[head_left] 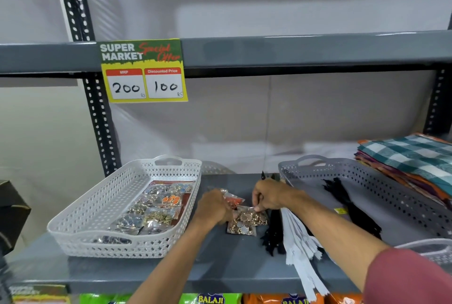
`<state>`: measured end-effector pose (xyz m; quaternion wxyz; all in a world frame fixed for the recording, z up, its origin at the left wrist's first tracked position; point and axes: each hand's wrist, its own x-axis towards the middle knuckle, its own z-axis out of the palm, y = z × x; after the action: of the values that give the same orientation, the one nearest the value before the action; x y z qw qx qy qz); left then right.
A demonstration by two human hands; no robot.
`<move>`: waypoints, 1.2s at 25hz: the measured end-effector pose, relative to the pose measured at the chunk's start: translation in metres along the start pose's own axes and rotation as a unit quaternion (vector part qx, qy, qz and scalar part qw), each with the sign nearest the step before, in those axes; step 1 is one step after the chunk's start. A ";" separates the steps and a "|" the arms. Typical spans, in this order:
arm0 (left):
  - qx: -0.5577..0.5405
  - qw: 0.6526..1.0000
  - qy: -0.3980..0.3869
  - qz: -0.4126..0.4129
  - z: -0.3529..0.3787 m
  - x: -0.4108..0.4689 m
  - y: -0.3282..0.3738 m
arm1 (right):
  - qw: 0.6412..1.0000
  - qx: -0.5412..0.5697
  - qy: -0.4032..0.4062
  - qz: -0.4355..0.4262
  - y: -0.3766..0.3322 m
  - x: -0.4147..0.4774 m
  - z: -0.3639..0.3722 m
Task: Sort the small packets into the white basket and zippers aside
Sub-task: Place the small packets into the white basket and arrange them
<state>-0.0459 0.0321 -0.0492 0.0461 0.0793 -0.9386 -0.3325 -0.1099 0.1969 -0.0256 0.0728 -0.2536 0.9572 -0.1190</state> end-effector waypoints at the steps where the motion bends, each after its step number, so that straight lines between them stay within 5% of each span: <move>1: -0.012 1.000 -0.005 -0.008 0.000 0.000 -0.001 | 1.000 0.001 0.001 -0.001 -0.002 -0.001 -0.001; 8: -0.040 0.997 0.054 0.036 -0.030 -0.019 0.009 | 0.994 0.098 0.040 -0.003 -0.012 -0.001 -0.030; 13: 0.109 0.981 0.154 0.041 -0.075 0.001 0.014 | 0.991 0.122 0.051 0.022 -0.032 0.014 -0.033; 19: 0.172 0.981 0.070 0.049 -0.064 0.020 -0.001 | 0.994 0.097 0.019 0.039 -0.054 0.027 -0.008; 25: 0.404 0.905 0.086 0.098 -0.049 0.022 -0.003 | 0.989 0.129 0.072 0.026 -0.052 0.025 0.012; 30: 0.395 0.882 0.154 0.203 -0.041 0.013 0.025 | 0.984 -0.003 0.181 -0.010 -0.051 0.006 -0.004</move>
<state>-0.0563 0.0238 -0.0014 0.2216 -0.0510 -0.9687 0.0993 -0.0920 0.1517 -0.0084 -0.1032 -0.2381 0.9522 -0.1610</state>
